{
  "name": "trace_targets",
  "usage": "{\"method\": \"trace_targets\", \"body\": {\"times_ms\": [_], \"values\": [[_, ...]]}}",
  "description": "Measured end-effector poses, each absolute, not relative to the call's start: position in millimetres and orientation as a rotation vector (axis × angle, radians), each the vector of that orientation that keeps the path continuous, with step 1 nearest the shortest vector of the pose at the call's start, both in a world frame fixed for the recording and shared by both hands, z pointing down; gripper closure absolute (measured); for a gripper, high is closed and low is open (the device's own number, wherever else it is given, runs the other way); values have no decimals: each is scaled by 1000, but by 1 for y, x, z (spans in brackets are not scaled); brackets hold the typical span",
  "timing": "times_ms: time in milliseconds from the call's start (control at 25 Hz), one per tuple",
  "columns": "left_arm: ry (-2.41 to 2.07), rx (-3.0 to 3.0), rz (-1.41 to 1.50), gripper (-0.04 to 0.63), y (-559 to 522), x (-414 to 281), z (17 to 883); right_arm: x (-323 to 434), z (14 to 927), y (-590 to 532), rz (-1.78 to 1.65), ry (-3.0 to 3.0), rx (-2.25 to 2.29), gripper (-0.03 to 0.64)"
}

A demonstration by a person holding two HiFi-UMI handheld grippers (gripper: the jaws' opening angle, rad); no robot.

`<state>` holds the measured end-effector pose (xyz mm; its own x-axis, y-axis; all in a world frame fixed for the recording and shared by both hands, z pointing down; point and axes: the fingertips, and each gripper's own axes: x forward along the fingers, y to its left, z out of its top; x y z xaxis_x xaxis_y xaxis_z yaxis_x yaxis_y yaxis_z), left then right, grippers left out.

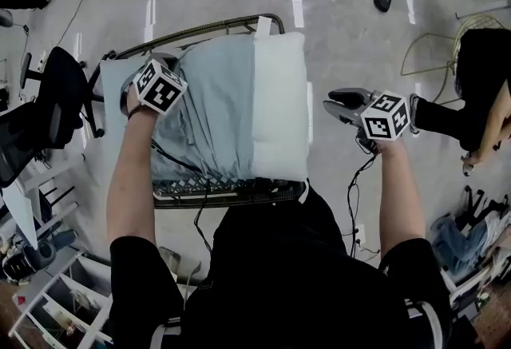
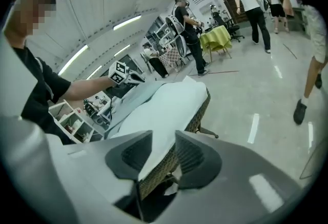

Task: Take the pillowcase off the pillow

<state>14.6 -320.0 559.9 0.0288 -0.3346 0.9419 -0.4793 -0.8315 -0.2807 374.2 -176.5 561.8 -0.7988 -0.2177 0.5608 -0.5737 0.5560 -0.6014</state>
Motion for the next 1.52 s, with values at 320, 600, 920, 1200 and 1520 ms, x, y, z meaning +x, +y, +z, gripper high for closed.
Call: {"method": "trace_targets", "body": {"times_ms": [320, 600, 920, 1200, 1520], "values": [[-889, 2345, 1622, 486, -335, 86, 552, 338, 597, -223, 1310, -2317, 882, 287], [-763, 2283, 1793, 465, -341, 94, 592, 304, 589, -258, 560, -2153, 660, 209], [-701, 2276, 1808, 456, -345, 95, 595, 253, 579, -283, 154, -1981, 194, 212], [-652, 2230, 2024, 589, -344, 70, 601, 235, 636, -250, 91, -1706, -35, 325], [-699, 2232, 1995, 589, -336, 15, 585, 246, 624, -241, 53, -1743, 83, 431]]}}
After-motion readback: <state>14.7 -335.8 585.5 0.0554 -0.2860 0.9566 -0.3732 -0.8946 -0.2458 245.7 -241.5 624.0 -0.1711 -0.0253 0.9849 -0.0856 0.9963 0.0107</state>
